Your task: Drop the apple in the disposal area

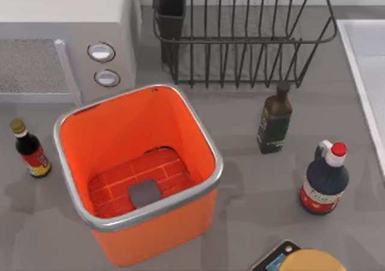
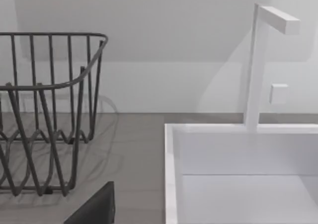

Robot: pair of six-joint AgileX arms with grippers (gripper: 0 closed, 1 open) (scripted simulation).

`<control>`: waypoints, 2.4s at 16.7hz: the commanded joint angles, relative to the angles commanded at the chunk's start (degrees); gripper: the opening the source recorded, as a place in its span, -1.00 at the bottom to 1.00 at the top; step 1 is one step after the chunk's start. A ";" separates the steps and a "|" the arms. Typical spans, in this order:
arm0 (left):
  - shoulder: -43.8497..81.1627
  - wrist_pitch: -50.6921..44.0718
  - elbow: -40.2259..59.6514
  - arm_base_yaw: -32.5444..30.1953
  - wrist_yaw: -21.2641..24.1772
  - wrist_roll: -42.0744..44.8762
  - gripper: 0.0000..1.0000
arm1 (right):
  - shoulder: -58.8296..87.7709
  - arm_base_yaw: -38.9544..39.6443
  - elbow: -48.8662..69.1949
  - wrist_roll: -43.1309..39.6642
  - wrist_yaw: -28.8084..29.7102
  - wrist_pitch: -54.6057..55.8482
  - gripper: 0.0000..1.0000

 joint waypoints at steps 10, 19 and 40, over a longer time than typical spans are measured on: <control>0.51 -0.31 3.16 -6.00 1.77 -15.89 -1.00 | 0.00 0.00 0.00 0.00 0.00 0.00 1.00; 0.61 -0.21 8.12 -26.16 1.74 -74.49 -1.00 | 0.00 0.00 0.00 0.00 0.00 0.00 1.00; 0.65 -0.56 3.39 -54.19 -2.94 -154.10 -1.00 | 0.00 0.00 0.00 0.00 0.00 0.00 1.00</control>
